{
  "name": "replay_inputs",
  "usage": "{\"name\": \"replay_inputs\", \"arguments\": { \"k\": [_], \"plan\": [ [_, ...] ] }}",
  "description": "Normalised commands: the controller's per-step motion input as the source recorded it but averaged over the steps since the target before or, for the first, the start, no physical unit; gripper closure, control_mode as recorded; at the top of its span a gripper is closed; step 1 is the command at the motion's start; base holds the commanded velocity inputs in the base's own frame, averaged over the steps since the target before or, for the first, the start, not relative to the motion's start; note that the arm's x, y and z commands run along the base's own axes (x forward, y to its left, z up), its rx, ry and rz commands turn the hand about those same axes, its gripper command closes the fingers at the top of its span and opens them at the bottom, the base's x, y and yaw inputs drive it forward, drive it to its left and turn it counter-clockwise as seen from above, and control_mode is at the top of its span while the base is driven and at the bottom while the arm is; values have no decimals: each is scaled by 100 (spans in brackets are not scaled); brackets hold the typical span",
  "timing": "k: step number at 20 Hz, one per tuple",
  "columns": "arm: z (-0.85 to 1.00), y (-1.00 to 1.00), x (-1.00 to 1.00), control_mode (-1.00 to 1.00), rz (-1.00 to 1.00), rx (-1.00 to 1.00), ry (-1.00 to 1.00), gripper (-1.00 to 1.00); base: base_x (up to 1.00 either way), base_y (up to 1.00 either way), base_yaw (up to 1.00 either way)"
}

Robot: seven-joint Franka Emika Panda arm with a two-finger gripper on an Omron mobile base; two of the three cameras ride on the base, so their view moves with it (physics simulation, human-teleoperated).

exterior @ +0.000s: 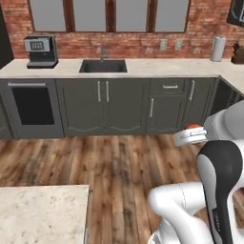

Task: Pick up the apple and kiwi from the fridge and place one fruit on each plate on the dining counter.

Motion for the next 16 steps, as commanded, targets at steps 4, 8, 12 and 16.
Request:
{"name": "replay_inputs", "arguments": {
  "k": [4,8,12,16],
  "plan": [
    [0,0,0,100,0,0,0,100,100,-19,43],
    [0,0,0,100,0,0,0,100,100,-10,75],
    [0,0,0,100,0,0,0,100,100,-21,70],
    [0,0,0,100,0,0,0,100,100,-7,75]
  ]
}}
